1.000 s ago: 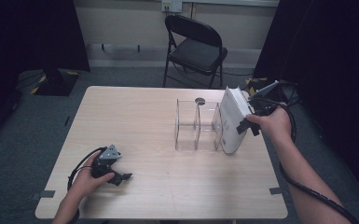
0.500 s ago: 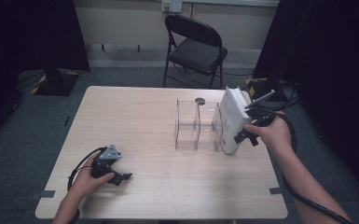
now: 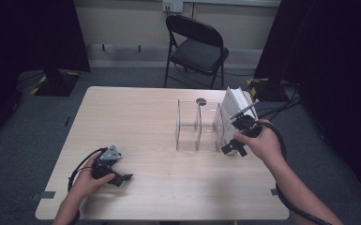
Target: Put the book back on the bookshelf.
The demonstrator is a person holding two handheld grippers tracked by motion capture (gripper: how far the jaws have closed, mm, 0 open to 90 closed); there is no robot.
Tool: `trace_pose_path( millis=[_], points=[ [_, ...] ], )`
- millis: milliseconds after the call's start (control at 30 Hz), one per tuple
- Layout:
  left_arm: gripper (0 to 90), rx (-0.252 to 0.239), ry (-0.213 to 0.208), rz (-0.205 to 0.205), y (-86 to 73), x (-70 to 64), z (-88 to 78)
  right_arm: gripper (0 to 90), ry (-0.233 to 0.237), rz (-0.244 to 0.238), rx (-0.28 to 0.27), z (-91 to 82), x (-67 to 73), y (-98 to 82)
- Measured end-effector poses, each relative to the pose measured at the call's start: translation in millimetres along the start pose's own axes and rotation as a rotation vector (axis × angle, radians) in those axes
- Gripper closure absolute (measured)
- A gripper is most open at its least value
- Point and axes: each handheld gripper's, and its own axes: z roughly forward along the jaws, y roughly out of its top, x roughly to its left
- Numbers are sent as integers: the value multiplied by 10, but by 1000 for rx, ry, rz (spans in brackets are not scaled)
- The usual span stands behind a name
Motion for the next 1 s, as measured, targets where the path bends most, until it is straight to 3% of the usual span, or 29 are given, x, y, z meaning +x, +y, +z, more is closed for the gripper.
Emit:
trace_pose_path(
  millis=[400,1000],
  points=[
    [0,0,4,4,-1,-1,-3,204,57,-67,-18,194,194,17],
    [0,10,1,13,-3,0,-10,205,103,-146,-35,470,423,51]
  ],
)
